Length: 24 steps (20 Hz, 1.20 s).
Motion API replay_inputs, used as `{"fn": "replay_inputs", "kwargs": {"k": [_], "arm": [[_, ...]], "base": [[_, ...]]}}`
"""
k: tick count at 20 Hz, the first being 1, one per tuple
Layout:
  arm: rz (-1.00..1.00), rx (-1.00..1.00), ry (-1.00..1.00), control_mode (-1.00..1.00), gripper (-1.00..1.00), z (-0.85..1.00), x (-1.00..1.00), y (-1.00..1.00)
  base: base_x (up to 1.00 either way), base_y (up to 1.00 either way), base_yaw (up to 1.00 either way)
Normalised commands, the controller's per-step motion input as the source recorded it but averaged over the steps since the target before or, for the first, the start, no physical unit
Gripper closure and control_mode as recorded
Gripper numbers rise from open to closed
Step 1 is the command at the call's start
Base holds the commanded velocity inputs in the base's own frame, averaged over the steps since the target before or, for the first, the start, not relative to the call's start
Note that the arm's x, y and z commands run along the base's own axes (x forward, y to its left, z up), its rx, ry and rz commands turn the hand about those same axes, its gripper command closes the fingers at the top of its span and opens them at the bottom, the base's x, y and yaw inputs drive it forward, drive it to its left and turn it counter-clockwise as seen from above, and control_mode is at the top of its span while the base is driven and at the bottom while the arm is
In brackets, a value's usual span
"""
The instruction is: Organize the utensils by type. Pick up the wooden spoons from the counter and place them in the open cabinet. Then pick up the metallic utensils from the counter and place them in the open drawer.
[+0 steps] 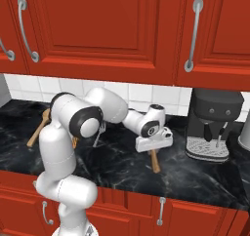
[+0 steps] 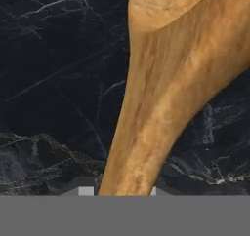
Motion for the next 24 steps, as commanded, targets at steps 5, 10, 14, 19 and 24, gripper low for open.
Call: {"fn": "replay_inputs", "kwargs": {"k": [5, 10, 14, 19, 24], "arm": [[0.01, 0.05, 0.21, -1.00, 1.00, 0.00, -0.39, 0.00], [0.02, 0.04, 0.15, -1.00, 1.00, 0.15, -0.37, 0.01], [0.03, 0.00, 0.14, -1.00, 1.00, 0.41, -0.47, 0.01], [0.00, 0.00, 0.13, -1.00, 1.00, 0.35, -0.63, 0.20], [0.00, 0.00, 0.09, -1.00, 1.00, 0.31, -0.60, 0.23]], "base": [[0.00, 0.00, 0.00], [0.00, 0.00, 0.00], [0.00, 0.00, 0.00], [0.00, 0.00, 0.00], [0.00, 0.00, 0.00]]}}
